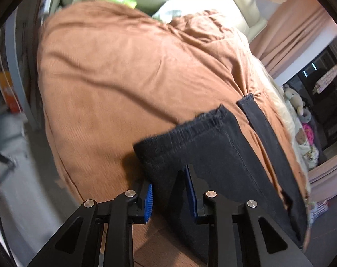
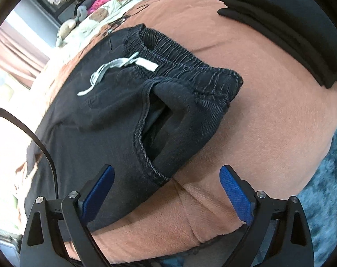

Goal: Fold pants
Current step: 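Move both tools toward the pant leg hems and waistband, then grasp the pant hem with the left tool while the right tool grasps the waistband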

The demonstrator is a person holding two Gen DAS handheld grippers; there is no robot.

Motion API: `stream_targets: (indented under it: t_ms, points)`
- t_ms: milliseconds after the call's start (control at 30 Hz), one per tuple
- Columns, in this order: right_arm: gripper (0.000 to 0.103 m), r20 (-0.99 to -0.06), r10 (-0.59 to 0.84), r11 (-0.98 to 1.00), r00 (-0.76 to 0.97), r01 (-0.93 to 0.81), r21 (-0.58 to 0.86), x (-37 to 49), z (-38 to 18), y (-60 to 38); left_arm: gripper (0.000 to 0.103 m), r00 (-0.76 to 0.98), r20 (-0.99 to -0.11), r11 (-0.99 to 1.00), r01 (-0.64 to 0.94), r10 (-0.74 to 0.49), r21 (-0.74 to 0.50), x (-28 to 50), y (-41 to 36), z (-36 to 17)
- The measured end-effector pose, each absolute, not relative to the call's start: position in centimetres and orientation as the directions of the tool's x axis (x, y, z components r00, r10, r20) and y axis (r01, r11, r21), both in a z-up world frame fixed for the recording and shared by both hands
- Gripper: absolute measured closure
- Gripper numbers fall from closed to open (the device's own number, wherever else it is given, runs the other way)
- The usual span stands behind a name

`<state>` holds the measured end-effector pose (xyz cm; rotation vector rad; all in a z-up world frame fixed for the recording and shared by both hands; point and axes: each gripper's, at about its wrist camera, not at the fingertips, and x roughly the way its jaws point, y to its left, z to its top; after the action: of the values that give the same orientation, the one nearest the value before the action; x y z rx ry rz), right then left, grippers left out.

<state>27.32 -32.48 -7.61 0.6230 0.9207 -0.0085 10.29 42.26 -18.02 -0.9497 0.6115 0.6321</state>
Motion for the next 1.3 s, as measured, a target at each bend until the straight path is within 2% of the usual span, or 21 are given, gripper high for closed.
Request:
stream_targets:
  t_ms: [100, 233, 467, 700, 767, 900, 967, 1033, 1133, 1300]
  points:
    - [0.009, -0.735, 0.274, 0.802, 0.621, 0.275, 0.531, 27.1, -8.0, -33.5, 0.076, 0.660, -0.718, 0.440, -0.725, 0.222, -0.530, 10.4, 41.8, -17.9]
    - [0.015, -0.698, 0.331, 0.756, 0.635, 0.265, 0.599, 27.3, -8.5, -35.3, 0.096, 0.641, -0.729, 0.443, -0.741, 0.240, -0.505, 10.6, 42.1, -17.2]
    - [0.029, -0.654, 0.387, 0.683, 0.650, 0.275, 0.677, 29.1, -10.0, -38.2, 0.100, 0.671, -0.688, 0.459, -0.722, 0.277, -0.518, 11.0, 41.7, -14.4]
    - [0.031, -0.622, 0.418, 0.659, 0.662, 0.251, 0.709, 30.1, -10.7, -40.0, 0.100, 0.706, -0.647, 0.485, -0.690, 0.287, -0.538, 11.6, 41.1, -11.7]
    - [0.047, -0.586, 0.484, 0.603, 0.650, 0.237, 0.762, 30.7, -11.4, -40.1, 0.100, 0.702, -0.648, 0.488, -0.693, 0.294, -0.530, 11.8, 40.9, -11.3]
    - [0.055, -0.593, 0.547, 0.606, 0.592, 0.210, 0.768, 32.3, -12.5, -39.1, 0.101, 0.700, -0.647, 0.501, -0.694, 0.302, -0.517, 12.1, 40.3, -10.4]
    - [0.078, -0.596, 0.562, 0.617, 0.573, 0.190, 0.764, 32.9, -12.6, -38.5, 0.101, 0.700, -0.645, 0.505, -0.694, 0.307, -0.513, 12.4, 40.2, -9.9]
    - [0.089, -0.587, 0.557, 0.618, 0.588, 0.179, 0.766, 33.0, -12.1, -38.7, 0.101, 0.701, -0.642, 0.505, -0.694, 0.311, -0.513, 12.4, 40.2, -9.4]
    - [0.095, -0.544, 0.569, 0.603, 0.617, 0.137, 0.786, 33.0, -10.7, -39.2, 0.101, 0.701, -0.638, 0.499, -0.696, 0.318, -0.516, 12.5, 40.6, -8.8]
    - [0.097, -0.504, 0.565, 0.615, 0.654, 0.074, 0.785, 33.1, -8.6, -39.0, 0.101, 0.713, -0.624, 0.493, -0.688, 0.320, -0.533, 12.6, 41.4, -7.9]
